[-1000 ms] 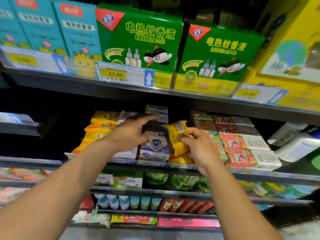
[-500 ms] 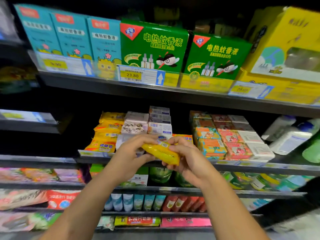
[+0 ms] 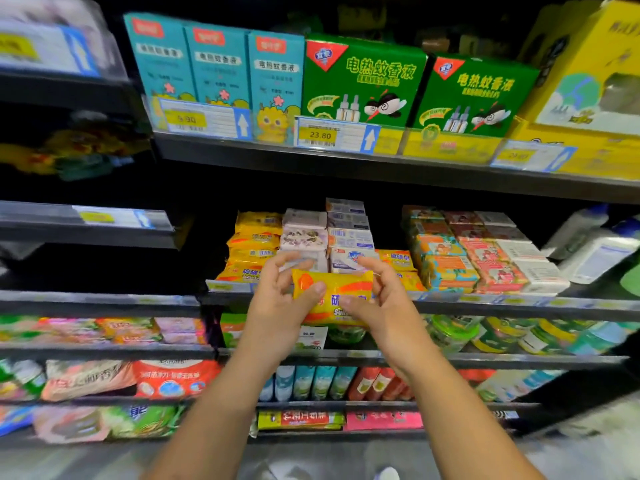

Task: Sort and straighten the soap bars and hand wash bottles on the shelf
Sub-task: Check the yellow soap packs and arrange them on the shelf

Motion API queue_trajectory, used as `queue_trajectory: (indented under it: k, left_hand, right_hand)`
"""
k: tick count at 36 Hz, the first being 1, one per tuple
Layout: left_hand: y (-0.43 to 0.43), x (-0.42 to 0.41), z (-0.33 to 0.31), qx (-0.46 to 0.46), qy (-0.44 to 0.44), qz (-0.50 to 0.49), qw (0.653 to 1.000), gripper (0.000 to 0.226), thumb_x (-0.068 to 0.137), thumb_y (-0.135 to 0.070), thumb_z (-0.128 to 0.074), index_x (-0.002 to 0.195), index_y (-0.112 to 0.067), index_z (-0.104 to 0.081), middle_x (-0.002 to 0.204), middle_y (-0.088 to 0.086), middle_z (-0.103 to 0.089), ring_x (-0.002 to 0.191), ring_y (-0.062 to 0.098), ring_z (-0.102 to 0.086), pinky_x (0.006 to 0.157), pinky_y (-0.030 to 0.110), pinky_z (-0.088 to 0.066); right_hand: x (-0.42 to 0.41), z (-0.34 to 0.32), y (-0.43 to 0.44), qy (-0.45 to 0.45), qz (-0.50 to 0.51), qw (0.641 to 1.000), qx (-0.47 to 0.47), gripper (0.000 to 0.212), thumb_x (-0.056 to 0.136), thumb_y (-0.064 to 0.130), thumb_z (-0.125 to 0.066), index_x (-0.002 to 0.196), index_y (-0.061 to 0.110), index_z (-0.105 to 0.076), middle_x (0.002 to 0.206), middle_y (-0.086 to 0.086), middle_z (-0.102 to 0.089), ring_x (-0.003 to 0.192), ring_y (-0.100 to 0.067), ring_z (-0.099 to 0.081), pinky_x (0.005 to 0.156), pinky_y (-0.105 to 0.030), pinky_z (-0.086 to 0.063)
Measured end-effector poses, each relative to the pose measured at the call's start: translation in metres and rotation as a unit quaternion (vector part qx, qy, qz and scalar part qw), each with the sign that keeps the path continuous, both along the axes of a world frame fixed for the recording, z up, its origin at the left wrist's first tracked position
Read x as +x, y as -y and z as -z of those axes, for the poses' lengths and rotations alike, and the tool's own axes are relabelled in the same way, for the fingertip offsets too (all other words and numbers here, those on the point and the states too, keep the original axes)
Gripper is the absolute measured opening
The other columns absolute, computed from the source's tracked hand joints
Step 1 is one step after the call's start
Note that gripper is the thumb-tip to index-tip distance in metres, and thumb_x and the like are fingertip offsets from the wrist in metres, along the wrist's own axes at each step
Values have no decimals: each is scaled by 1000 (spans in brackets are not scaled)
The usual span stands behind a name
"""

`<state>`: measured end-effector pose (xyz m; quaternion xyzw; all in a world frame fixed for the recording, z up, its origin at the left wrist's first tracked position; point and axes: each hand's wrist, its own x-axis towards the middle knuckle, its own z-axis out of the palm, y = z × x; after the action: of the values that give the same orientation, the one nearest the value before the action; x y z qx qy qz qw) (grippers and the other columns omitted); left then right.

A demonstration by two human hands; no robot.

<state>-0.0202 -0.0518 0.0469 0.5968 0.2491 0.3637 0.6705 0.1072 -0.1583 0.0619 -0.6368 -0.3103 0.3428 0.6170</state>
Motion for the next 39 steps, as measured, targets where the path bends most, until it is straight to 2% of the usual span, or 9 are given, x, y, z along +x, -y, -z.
queue_trajectory:
  k: [3, 8, 13, 16, 20, 25, 30, 33, 39]
  left_hand:
    - [2, -15, -1, 20, -3, 62, 998, 51, 82, -21, -72, 129, -27, -54, 127, -11, -60, 104, 7, -67, 80, 27, -55]
    - [-4, -36, 15, 129, -89, 150, 976, 60, 71, -10, -86, 116, -42, -64, 152, -16, -33, 129, 5, -51, 88, 24, -54]
    - [-3, -49, 20, 181, -86, 51, 978, 38, 81, -4, -78, 108, -29, -68, 145, -14, -40, 129, -5, -45, 88, 14, -50]
    - [-1, -54, 18, 141, -41, 31, 989, 32, 80, -19, -73, 111, -25, -67, 131, -8, -56, 120, 2, -55, 88, 18, -51]
    - [5, -58, 4, 22, -6, 43, 999, 30, 80, -24, -68, 109, -18, -66, 99, -7, -74, 96, 9, -69, 78, 20, -54]
    - [13, -62, -6, -33, 22, 49, 998, 36, 82, -24, -68, 116, -13, -64, 106, 7, -75, 99, 22, -72, 80, 31, -59]
    - [11, -72, -6, -24, 23, 91, 995, 75, 68, -10, -80, 134, -30, -50, 125, -12, -65, 109, 15, -67, 82, 32, -59]
    - [5, -80, -1, 37, -13, 133, 990, 90, 66, -8, -86, 139, -43, -47, 138, -10, -54, 111, 18, -65, 88, 39, -58]
    - [-1, -74, -1, 267, -123, 110, 950, 47, 77, -8, -82, 105, -44, -68, 144, -24, -42, 127, -7, -45, 93, 16, -46]
  right_hand:
    - [-10, 3, 3, -22, 33, 999, 19, 61, 84, 17, -79, 126, 51, -51, 144, 2, -49, 133, -23, -51, 100, -52, -52]
    - [-27, -3, 15, -154, 6, 986, 69, 14, 88, 8, -67, 100, 16, -65, 108, -6, -68, 84, -20, -70, 62, -28, -57]
    - [-35, -1, 22, -211, -80, 972, 69, 46, 77, 13, -78, 119, 6, -63, 108, -15, -69, 81, -25, -70, 71, -31, -60]
    - [-36, -6, 26, -156, -126, 979, 32, 59, 70, 8, -84, 125, 12, -63, 99, -4, -71, 88, -22, -71, 81, -32, -58]
    - [-40, -19, 23, 6, -103, 994, -36, 35, 74, 23, -84, 107, 19, -72, 83, 6, -71, 82, -10, -68, 80, -27, -53]
    - [-48, -22, 15, -22, -51, 998, -19, 21, 87, 11, -72, 107, 14, -67, 96, -3, -74, 83, -21, -72, 68, -33, -58]
    - [-56, -19, 15, -9, -21, 1000, 0, 22, 96, 5, -62, 108, 23, -65, 115, -10, -65, 80, -27, -69, 52, -34, -54]
    - [-55, -17, 20, -43, -5, 999, 20, 26, 96, 2, -58, 90, 24, -69, 117, -12, -66, 78, -24, -66, 46, -29, -47]
    - [-54, -16, 29, -152, -12, 988, 40, 21, 99, 2, -51, 93, 12, -69, 89, -10, -66, 63, -17, -62, 43, -24, -46]
